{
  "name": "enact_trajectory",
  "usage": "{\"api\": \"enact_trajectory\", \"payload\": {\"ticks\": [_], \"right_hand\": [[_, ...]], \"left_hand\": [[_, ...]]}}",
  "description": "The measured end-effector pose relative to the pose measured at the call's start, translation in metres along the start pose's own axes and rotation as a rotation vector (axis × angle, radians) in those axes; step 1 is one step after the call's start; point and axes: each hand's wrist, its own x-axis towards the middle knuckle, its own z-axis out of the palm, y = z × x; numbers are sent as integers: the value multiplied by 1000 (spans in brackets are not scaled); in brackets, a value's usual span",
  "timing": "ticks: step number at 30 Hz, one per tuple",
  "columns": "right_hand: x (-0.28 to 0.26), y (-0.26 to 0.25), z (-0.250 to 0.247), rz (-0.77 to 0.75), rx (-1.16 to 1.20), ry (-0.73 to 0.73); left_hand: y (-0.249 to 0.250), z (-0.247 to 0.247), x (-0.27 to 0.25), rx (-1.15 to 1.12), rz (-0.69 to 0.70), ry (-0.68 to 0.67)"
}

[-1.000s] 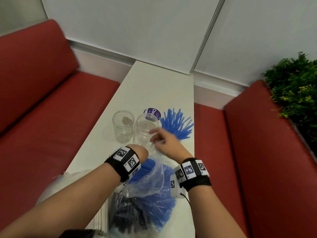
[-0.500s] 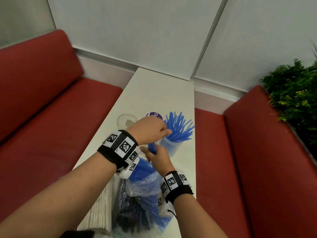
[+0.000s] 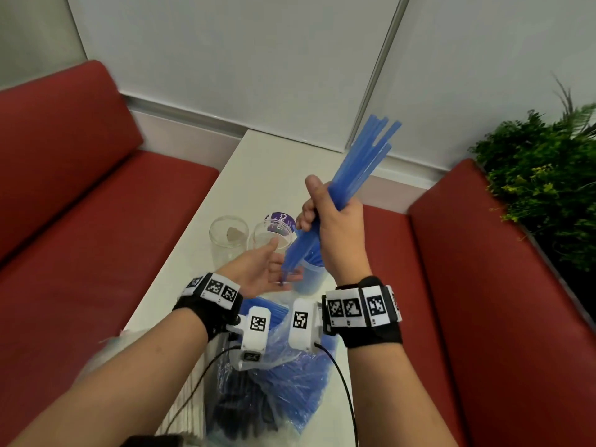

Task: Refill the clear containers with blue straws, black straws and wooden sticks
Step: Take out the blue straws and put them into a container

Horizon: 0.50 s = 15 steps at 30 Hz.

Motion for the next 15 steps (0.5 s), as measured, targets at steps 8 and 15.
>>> {"api": "enact_trajectory", "payload": {"ticks": [8, 15], "right_hand": [[-3, 0, -4, -9, 1, 30], [-13, 35, -4, 71, -139, 79]], "left_hand": [[-23, 1, 13, -377, -126, -40], [-7, 22, 8, -557, 45, -122]]}}
